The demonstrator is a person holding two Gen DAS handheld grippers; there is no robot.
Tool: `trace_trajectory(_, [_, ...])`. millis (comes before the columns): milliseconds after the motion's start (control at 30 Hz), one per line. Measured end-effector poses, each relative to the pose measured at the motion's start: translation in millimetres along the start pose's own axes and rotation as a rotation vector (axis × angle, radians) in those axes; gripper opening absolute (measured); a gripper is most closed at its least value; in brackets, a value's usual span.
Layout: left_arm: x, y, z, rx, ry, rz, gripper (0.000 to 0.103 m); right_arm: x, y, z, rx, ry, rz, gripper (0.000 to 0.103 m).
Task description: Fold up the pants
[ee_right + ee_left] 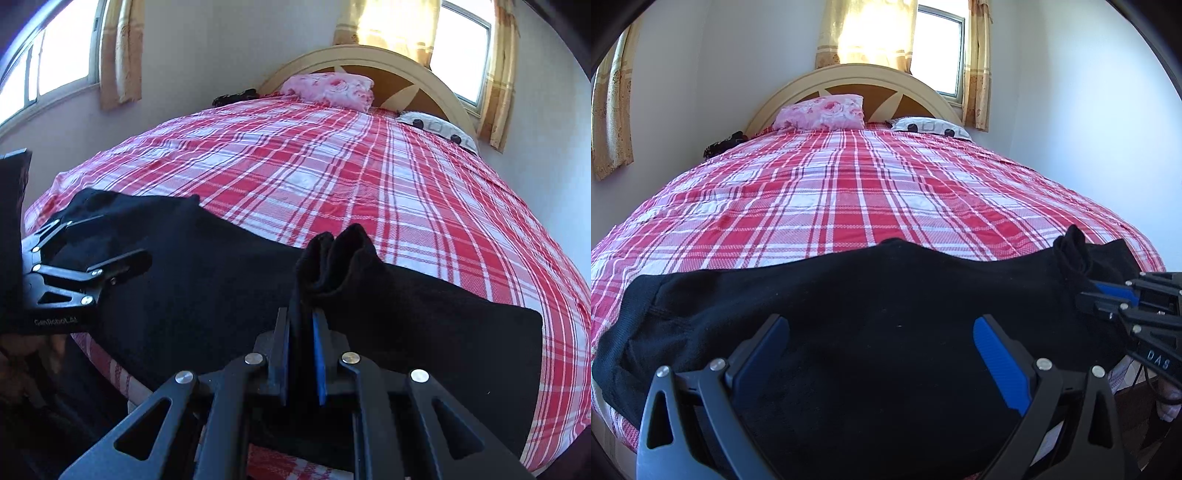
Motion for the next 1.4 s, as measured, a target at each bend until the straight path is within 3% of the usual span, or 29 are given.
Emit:
trace_trajectory(233, [-0.3,0.3,1.4,-0.005,-0.014,0.000,0.102,-2.6,-2.8,12.8,-0.008,-0.041,-0.022,0.011])
trace_trajectory(433, [-2.8,0.2,4.9,-0.011,-0.035,-0.009,0.102,21.5,4.5,26.8,-0.010,-0.068,0.021,0.011])
trace_trajectory(700, [-3.5,-0.9,1.8,-0.008,-0.036,-0.004,0.102,23.0,10.2,33.7,-0.061,-0.102,0.028,0.015])
trace_trajectory(833, [-8.3,-6.7,-1.6,-0.008,-0.004,-0.017,0.102,9.9,11.4,30.5,-0.062,-0.162,0.044,0.042])
trace_trajectory(867, [-8.2,-8.6,-3.1,-0.011,0.013,-0.015,0.102,3.0,11.4,27.7,-0.070,-0.160,0.029,0.044])
trace_trajectory(1067, [-2.5,-23.2,-30.5,0.031,0.095,-0.002,0.103,-39.9,6.7,-27.8,-0.044,-0.115,-0.035,0.050])
trace_trajectory(1167, [1.9,-36.3,-57.0,0.100,0.124,-0.006,0.103,-51.5,4.5,-73.1,0.019,-0.027,-0.074,0.053])
trace_trajectory(1300, [17.8,-45.3,-84.9,0.200,0.098,0.035,0.103,-42.5,5.6,-132.0,0.137,0.173,-0.066,0.054])
trace_trajectory(1400, [31.4,-37.7,-96.7,0.236,0.082,0.111,0.103,-28.4,11.2,-156.2,0.228,0.155,-0.030,0.054])
Point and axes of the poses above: each gripper's, at about its wrist camera, not at the fingertips, and x roughly the way its jaws point, z to its left, y to its underside, the point moved 3 cm from there along x, roughly the way its jaws point, and after that the axes turned 10 degrees about x, right-handed, at the moved point
